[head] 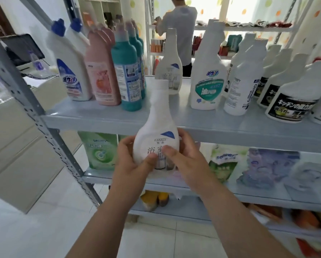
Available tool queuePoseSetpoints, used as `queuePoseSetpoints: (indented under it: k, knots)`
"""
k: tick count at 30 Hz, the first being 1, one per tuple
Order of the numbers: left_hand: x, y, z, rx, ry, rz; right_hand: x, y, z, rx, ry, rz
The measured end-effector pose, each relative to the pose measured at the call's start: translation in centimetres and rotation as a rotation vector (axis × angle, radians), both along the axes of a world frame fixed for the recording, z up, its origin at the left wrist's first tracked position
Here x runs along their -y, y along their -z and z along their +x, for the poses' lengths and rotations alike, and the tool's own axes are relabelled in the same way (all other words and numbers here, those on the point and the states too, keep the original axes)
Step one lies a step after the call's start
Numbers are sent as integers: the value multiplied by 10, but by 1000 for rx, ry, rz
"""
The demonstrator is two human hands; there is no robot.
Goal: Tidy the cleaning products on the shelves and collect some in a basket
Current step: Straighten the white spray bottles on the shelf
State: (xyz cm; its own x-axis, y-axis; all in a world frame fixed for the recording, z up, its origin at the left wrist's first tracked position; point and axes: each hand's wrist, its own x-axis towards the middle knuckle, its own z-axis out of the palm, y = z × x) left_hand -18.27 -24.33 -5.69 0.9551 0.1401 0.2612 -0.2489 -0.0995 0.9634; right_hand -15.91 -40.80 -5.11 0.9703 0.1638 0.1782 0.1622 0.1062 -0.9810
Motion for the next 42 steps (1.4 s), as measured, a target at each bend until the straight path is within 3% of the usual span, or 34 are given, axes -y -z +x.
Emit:
queuePoseSetpoints:
  k: [7,12,17,18,21,27,30,33,35,38,42]
  knots:
    - [-42,31,-31,16,-33,50,-49,19,-49,12,123,-48]
    - [-65,49,-55,-54,307,-23,-76,28,-78,-32,74,-55]
    - [-78,60,-71,-96,332,72,-73,41,-102,-59,147,-80]
    - [-77,60,-74,-165,399,-25,-70,41,-103,-75,188,-101]
    - [-64,55,-79,-473,535,-589,-69,38,-99,-224,173,10]
    - [-48,33,-76,-691,559,-628,-50,37,-91,-465,102,442]
    - [-36,25,-70,-762,717,-805,-43,35,-87,-468,7,540]
    - [-19,15,-65,-979,985,-1103,-34,37,-79,-453,-43,632]
    - [-10,13,-60,-1015,1021,-1176,-26,39,-71,-501,-35,671]
    - [-1,18,-43,-993,892,-1100,-15,41,-56,-546,-52,693]
    - [4,34,-29,-827,613,-656,-5,36,-32,-514,36,582]
